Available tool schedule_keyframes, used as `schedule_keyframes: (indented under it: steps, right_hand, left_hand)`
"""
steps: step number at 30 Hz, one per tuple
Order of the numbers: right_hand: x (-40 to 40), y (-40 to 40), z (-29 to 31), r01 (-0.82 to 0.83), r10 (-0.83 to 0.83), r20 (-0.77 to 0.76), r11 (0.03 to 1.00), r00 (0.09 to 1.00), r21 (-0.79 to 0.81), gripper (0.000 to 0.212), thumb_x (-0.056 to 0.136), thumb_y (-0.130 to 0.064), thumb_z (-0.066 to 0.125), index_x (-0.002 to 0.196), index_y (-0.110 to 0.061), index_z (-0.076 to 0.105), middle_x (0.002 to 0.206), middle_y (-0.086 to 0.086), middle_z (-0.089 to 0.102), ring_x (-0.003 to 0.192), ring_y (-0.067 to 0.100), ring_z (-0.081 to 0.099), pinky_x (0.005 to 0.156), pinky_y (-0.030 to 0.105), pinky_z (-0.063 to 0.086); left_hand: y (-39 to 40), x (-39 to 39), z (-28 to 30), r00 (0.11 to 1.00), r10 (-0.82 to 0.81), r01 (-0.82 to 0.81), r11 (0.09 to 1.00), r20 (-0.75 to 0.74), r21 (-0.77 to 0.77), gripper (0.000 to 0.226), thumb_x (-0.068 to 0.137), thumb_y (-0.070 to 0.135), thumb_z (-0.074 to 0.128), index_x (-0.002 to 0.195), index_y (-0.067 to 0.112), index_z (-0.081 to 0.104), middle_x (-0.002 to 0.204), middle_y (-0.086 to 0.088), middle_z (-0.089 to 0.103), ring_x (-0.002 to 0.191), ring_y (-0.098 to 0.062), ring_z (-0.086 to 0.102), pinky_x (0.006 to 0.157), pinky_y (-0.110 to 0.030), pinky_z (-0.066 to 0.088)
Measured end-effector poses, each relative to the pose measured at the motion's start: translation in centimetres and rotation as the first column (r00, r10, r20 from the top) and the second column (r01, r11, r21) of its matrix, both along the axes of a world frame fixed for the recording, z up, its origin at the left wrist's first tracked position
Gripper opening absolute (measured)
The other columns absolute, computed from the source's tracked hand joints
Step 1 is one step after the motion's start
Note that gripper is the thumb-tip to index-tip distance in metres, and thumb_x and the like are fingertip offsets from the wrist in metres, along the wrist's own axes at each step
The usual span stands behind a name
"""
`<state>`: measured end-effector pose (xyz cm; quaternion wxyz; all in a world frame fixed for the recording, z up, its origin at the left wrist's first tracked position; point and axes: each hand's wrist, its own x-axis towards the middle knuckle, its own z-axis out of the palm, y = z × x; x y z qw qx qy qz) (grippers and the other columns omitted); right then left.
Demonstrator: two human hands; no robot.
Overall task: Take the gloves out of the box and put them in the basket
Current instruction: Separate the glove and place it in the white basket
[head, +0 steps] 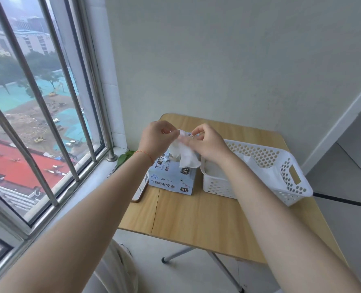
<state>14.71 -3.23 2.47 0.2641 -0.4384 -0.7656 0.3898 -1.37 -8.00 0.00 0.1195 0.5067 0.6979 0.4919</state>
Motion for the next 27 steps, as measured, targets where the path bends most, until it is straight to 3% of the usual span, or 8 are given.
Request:
schedule_keyframes:
  steps: [2, 5, 10, 14, 16, 18, 24, 27]
  right_hand:
    - [0.5, -0.1, -0.1, -0.03, 0.031, 0.116, 1.0, 0.993, -0.006, 0.046, 0.077, -0.035, 0.076, 0.113, -0.02, 0.052, 0.102, -0.001, 0.06, 0.092, 0.014, 0.06, 0.07, 0.026, 0.047]
    - [1.0, 0.2, 0.0, -0.011, -0.001, 0.205, 0.998, 0.979, 0.061, 0.029, 0.077, -0.019, 0.066, 0.105, -0.014, 0.059, 0.101, 0.001, 0.062, 0.089, 0.02, 0.06, 0.067, 0.029, 0.045]
    - [1.7, 0.2, 0.8, 0.129, -0.13, 0.002, 0.987, 0.992, 0.092, 0.022, 0.082, -0.02, 0.059, 0.089, 0.0, 0.062, 0.073, -0.004, 0.053, 0.065, 0.013, 0.048, 0.058, 0.026, 0.038]
    - [1.7, 0.1, 2.2, 0.178, -0.165, -0.109, 0.977, 0.98, 0.12, 0.018, 0.085, -0.028, 0.063, 0.09, -0.012, 0.058, 0.073, -0.008, 0.046, 0.064, 0.008, 0.044, 0.056, 0.024, 0.035]
    - [1.4, 0.2, 2.8, 0.162, -0.147, -0.117, 0.978, 0.982, 0.133, 0.021, 0.086, -0.03, 0.063, 0.094, -0.012, 0.055, 0.075, -0.007, 0.043, 0.066, 0.01, 0.042, 0.056, 0.024, 0.033]
    - [0.9, 0.2, 3.3, 0.146, -0.129, -0.116, 0.978, 0.985, 0.15, 0.024, 0.086, -0.032, 0.064, 0.091, -0.012, 0.051, 0.076, -0.005, 0.041, 0.066, 0.012, 0.039, 0.057, 0.026, 0.032]
    - [0.9, 0.1, 3.6, 0.061, -0.055, -0.069, 0.993, 0.996, 0.096, 0.037, 0.077, -0.035, 0.075, 0.091, -0.007, 0.056, 0.081, 0.001, 0.052, 0.07, 0.016, 0.049, 0.064, 0.03, 0.04]
    - [1.6, 0.4, 2.9, 0.014, -0.015, 0.013, 0.999, 1.0, 0.045, 0.017, 0.08, -0.019, 0.074, 0.088, -0.012, 0.061, 0.08, -0.003, 0.058, 0.073, 0.014, 0.055, 0.067, 0.029, 0.045]
  left_hand:
    - [0.1, -0.2, 0.4, 0.999, 0.021, -0.022, 1.0, 0.036, 0.017, 0.006, 0.083, 0.024, 0.066, 0.077, 0.022, 0.068, 0.084, -0.002, 0.067, 0.073, -0.014, 0.058, 0.063, -0.025, 0.044]
    - [0.2, -0.1, 1.6, 0.995, 0.066, -0.068, 0.997, 0.074, 0.026, 0.008, 0.085, 0.024, 0.064, 0.081, 0.02, 0.069, 0.076, 0.008, 0.065, 0.066, -0.007, 0.055, 0.058, -0.022, 0.04]
    - [0.5, 0.0, 2.3, 0.996, 0.084, -0.081, 0.992, 0.029, -0.101, 0.013, 0.086, 0.019, 0.056, 0.082, 0.019, 0.069, 0.07, 0.004, 0.061, 0.063, -0.016, 0.051, 0.058, -0.022, 0.039]
    - [-0.4, 0.7, 2.3, 0.99, -0.07, 0.076, 0.996, 0.12, -0.046, 0.026, 0.081, 0.021, 0.057, 0.104, 0.021, 0.069, 0.087, 0.004, 0.063, 0.071, -0.009, 0.055, 0.064, -0.022, 0.042]
    - [-0.8, 1.5, 2.8, 0.972, -0.181, 0.182, 0.983, 0.149, 0.006, 0.033, 0.074, 0.029, 0.06, 0.105, 0.023, 0.068, 0.088, 0.003, 0.062, 0.073, -0.008, 0.056, 0.066, -0.021, 0.045]
    - [-0.8, 2.1, 2.8, 0.969, -0.233, 0.234, 0.972, 0.078, -0.014, 0.034, 0.071, 0.036, 0.065, 0.103, 0.026, 0.066, 0.095, 0.002, 0.062, 0.081, -0.009, 0.06, 0.07, -0.021, 0.049]
    - [0.0, 1.6, 2.5, 0.997, -0.041, 0.042, 0.999, -0.063, 0.028, 0.008, 0.087, 0.028, 0.068, 0.088, 0.021, 0.067, 0.082, 0.006, 0.067, 0.074, -0.009, 0.061, 0.067, -0.024, 0.048]
    - [-0.4, 0.6, 2.4, 0.999, 0.007, -0.007, 1.0, -0.053, -0.007, 0.005, 0.086, 0.021, 0.069, 0.088, 0.022, 0.064, 0.088, 0.001, 0.07, 0.082, -0.014, 0.066, 0.075, -0.029, 0.054]
